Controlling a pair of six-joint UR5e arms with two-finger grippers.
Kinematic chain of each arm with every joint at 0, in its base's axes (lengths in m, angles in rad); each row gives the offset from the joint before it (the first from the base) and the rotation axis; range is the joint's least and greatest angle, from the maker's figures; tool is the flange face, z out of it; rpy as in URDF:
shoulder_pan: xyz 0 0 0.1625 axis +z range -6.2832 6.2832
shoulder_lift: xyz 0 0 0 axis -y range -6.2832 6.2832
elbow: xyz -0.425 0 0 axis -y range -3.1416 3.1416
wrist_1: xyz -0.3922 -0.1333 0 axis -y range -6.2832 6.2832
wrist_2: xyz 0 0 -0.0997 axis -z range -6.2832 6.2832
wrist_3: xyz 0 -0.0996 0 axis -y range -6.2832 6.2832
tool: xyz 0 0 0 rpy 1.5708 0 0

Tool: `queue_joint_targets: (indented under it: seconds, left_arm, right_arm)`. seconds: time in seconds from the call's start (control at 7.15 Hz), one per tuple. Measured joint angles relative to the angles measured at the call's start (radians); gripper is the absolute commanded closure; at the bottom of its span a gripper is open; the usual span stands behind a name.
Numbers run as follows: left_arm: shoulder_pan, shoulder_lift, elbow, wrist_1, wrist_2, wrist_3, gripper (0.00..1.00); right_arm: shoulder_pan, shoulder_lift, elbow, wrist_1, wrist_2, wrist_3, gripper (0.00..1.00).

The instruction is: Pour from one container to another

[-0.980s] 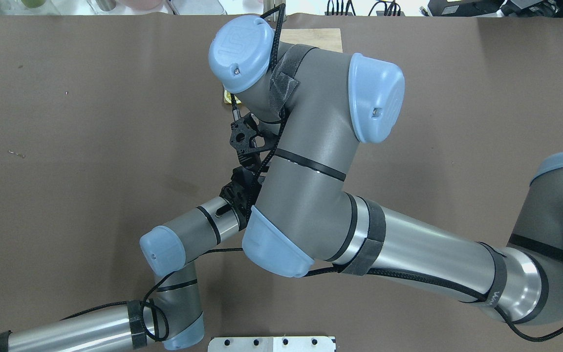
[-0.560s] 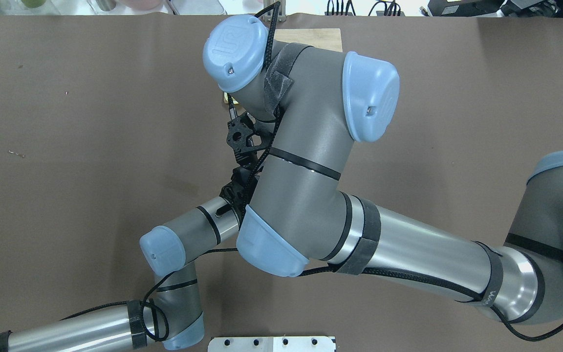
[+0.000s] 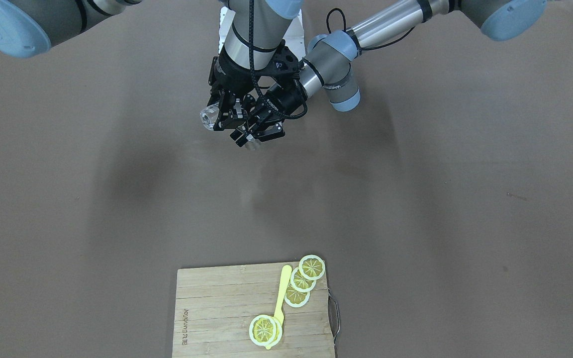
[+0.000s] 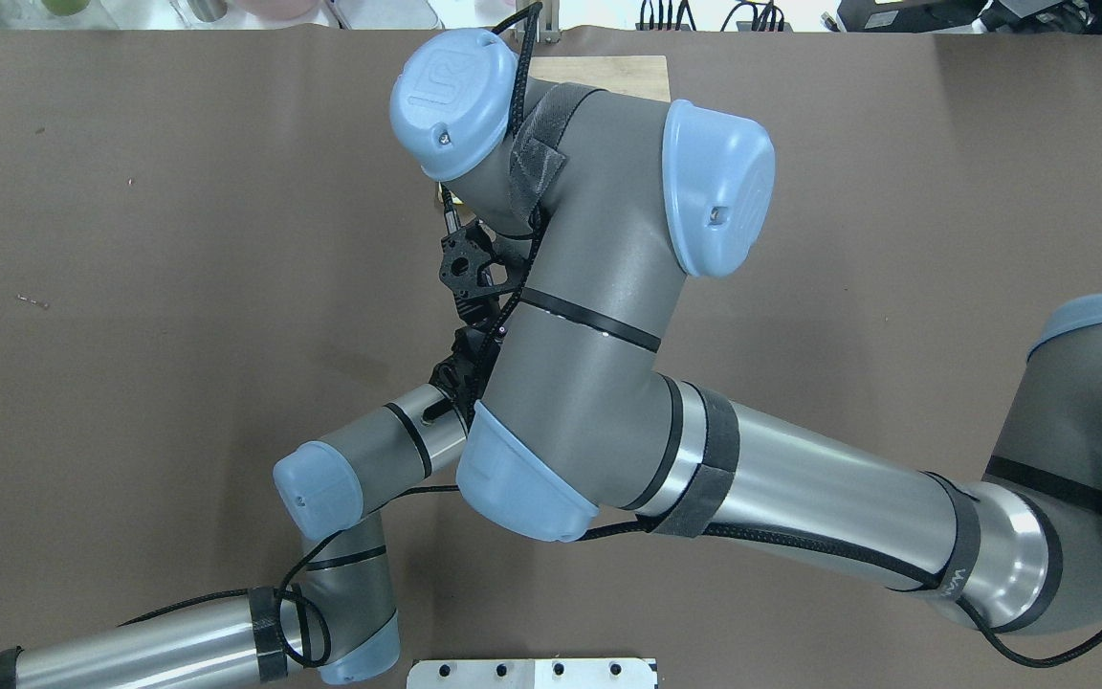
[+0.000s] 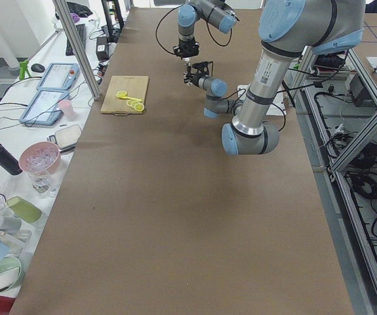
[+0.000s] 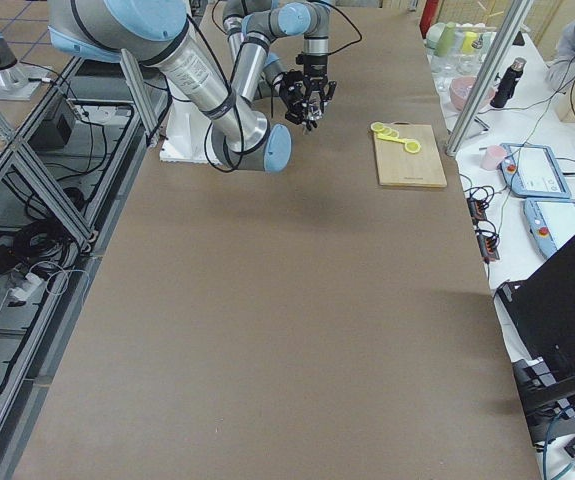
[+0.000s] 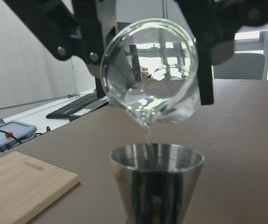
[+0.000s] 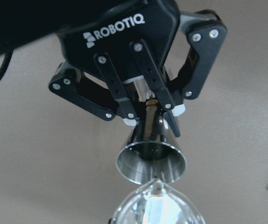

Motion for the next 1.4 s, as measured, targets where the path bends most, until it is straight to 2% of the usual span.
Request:
queue_joint_targets:
  seconds: [0.84, 1.4]
  left_arm:
    - [-0.001, 0.0, 0.001, 0.0, 0.002, 0.0, 1.0]
    - [-0.002, 0.0, 0.001, 0.0, 0.002, 0.0, 1.0]
  right_arm:
    - [0.004, -0.002, 0.027, 0.006, 0.004, 0.0, 1.0]
    - [0.023, -0.049, 0.121, 0.013, 0.03, 0.001, 1.0]
